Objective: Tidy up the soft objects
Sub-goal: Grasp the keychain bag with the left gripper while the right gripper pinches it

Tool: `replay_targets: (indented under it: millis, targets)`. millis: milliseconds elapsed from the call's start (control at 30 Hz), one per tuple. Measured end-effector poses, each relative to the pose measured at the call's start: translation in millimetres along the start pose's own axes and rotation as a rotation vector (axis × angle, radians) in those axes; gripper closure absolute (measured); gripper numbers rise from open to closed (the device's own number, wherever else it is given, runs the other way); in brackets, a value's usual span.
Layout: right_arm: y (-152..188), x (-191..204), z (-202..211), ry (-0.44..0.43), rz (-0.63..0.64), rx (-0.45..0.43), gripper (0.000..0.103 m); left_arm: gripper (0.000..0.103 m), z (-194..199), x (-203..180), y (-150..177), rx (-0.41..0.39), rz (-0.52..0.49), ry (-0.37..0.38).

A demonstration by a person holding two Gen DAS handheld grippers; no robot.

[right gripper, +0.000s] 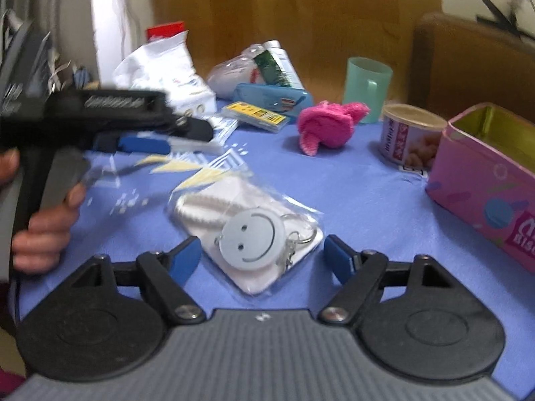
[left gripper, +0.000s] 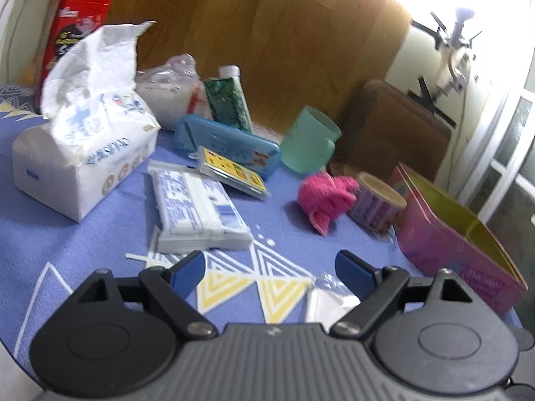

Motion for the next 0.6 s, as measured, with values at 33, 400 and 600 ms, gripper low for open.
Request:
replay_targets:
  millis: [33,400,600]
  targets:
    - [1,1,2,-0.002,0.016,-0.002,0.019,0.015,1,-4,2,0.014,-0.016,0.008]
    - [1,-5,-3,-0.021,0.037,0.011,0.017,0.003,0,-53,35,0.136,-0.124,0.095]
    - [2,1,4,-0.002,0.053,-0.025,0.03,0.011,-2,-64,38,0.141,-0.133,0.094]
Point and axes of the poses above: each gripper's, at about its wrist camera, not at the fingertips, and z roughly against the way its jaws point, x to its left, y to its underside, the point moved 7 cm from there along -z, roughly the way its jaws point, and after that the axes turned 6 degrees about -x, right-handed, at the moved point
